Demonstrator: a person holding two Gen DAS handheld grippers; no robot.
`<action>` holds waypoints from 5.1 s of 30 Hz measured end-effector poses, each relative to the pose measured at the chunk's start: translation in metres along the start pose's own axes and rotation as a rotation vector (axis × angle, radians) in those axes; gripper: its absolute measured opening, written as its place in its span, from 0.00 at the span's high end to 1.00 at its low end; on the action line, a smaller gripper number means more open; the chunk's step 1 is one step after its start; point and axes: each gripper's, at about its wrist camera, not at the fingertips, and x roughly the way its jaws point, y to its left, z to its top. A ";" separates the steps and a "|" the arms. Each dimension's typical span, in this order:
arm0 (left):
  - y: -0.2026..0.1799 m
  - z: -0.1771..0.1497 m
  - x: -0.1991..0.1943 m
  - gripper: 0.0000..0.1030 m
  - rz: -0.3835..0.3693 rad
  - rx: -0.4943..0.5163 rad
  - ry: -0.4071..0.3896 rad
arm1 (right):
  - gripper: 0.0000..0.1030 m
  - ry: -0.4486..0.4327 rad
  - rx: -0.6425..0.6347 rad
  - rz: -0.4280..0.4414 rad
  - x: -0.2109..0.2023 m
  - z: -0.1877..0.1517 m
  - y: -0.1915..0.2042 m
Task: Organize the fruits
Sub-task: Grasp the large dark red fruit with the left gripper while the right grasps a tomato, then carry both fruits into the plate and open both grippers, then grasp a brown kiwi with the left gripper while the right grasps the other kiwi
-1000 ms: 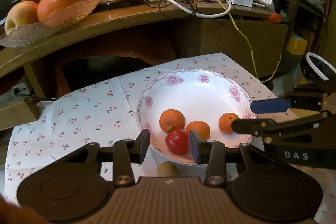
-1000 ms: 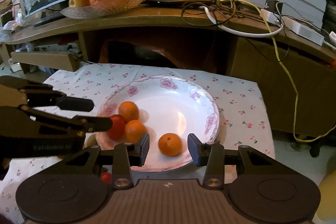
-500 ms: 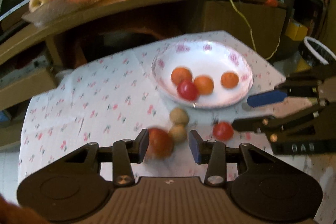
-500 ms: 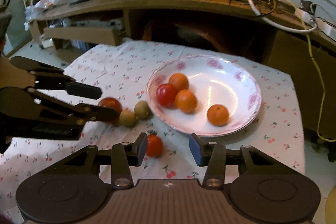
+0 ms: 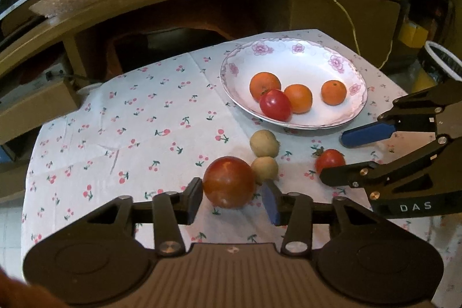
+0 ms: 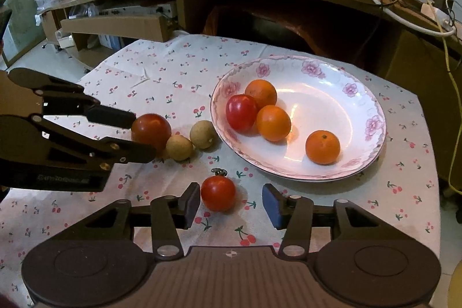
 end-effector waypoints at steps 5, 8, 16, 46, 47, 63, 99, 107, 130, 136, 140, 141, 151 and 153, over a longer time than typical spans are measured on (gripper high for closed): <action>0.003 0.000 0.007 0.47 0.001 0.010 -0.007 | 0.53 0.009 -0.001 0.000 0.006 0.000 0.000; 0.005 0.000 0.010 0.47 -0.009 0.011 -0.007 | 0.51 0.009 -0.002 -0.002 0.008 0.000 0.000; 0.005 -0.002 0.017 0.47 -0.030 0.028 -0.006 | 0.55 0.008 -0.025 -0.009 0.009 0.001 0.005; -0.009 -0.008 0.006 0.55 -0.082 0.057 0.024 | 0.72 0.044 -0.047 0.036 0.002 -0.002 0.010; -0.009 -0.008 0.007 0.54 -0.082 0.056 0.025 | 0.71 0.042 -0.047 0.037 0.002 -0.002 0.010; -0.008 -0.009 0.005 0.55 -0.088 0.036 0.033 | 0.74 0.047 -0.034 0.020 0.001 -0.001 0.007; -0.042 0.062 0.044 0.56 -0.104 0.058 -0.044 | 0.73 -0.042 0.124 -0.130 0.001 0.027 -0.054; -0.039 0.065 0.061 0.56 -0.089 0.039 -0.046 | 0.71 -0.049 0.127 -0.150 0.014 0.030 -0.063; -0.024 0.068 0.013 0.50 -0.053 -0.031 -0.102 | 0.58 -0.161 0.195 -0.138 -0.017 0.037 -0.075; -0.018 0.051 -0.010 0.50 -0.033 -0.063 -0.084 | 0.58 -0.173 0.210 -0.140 -0.029 0.036 -0.076; -0.019 0.034 -0.025 0.50 -0.029 -0.072 -0.056 | 0.58 -0.166 0.192 -0.109 -0.038 0.029 -0.062; -0.020 0.030 -0.028 0.50 -0.034 -0.073 -0.052 | 0.58 -0.163 0.187 -0.099 -0.040 0.027 -0.057; -0.013 0.013 -0.035 0.49 -0.031 -0.037 -0.040 | 0.58 -0.127 0.154 0.000 -0.044 0.017 0.000; -0.014 0.010 -0.028 0.49 -0.030 -0.029 -0.030 | 0.58 -0.118 0.163 -0.017 -0.043 0.016 0.003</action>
